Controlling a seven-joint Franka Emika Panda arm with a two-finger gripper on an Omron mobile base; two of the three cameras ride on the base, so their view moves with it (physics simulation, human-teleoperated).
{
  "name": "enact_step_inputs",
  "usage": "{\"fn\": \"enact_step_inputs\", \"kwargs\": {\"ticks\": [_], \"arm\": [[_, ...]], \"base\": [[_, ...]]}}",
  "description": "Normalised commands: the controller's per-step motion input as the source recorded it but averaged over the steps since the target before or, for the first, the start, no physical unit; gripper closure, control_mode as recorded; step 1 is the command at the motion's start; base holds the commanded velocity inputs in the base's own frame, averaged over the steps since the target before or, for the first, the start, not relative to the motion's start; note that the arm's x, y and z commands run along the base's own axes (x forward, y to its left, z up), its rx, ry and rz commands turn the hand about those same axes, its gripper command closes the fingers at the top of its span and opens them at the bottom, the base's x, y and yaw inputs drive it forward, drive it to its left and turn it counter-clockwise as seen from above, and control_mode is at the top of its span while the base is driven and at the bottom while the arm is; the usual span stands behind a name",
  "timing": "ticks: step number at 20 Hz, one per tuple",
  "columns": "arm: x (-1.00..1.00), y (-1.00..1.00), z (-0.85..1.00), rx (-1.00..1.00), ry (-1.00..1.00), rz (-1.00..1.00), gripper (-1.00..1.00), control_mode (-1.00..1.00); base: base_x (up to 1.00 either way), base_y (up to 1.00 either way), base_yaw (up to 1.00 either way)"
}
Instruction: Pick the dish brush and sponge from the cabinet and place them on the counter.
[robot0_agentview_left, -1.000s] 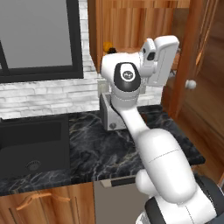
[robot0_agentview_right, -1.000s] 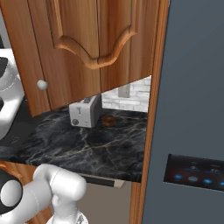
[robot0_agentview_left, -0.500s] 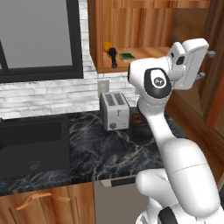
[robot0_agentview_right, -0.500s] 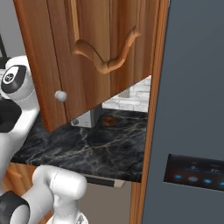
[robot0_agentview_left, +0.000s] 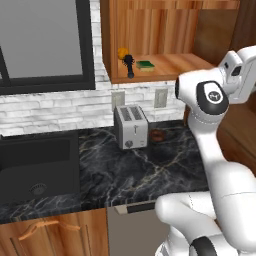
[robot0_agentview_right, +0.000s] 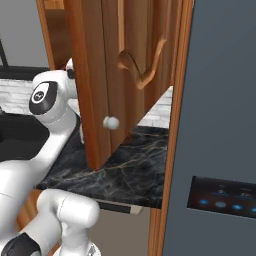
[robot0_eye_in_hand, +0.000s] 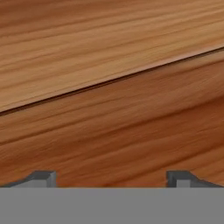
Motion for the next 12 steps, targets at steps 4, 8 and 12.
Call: {"fn": "enact_step_inputs", "kwargs": {"ticks": [4, 8, 12], "arm": [[0.11, -0.64, 0.00, -0.03, 0.08, -0.06, -1.00, -1.00], [0.12, -0.50, 0.00, 0.00, 0.07, -0.04, -1.00, -1.00], [0.12, -0.48, 0.00, 0.00, 0.06, -0.02, -1.00, -1.00]], "base": [[0.00, 0.00, 0.00], [0.00, 0.00, 0.00], [0.00, 0.00, 0.00]]}}
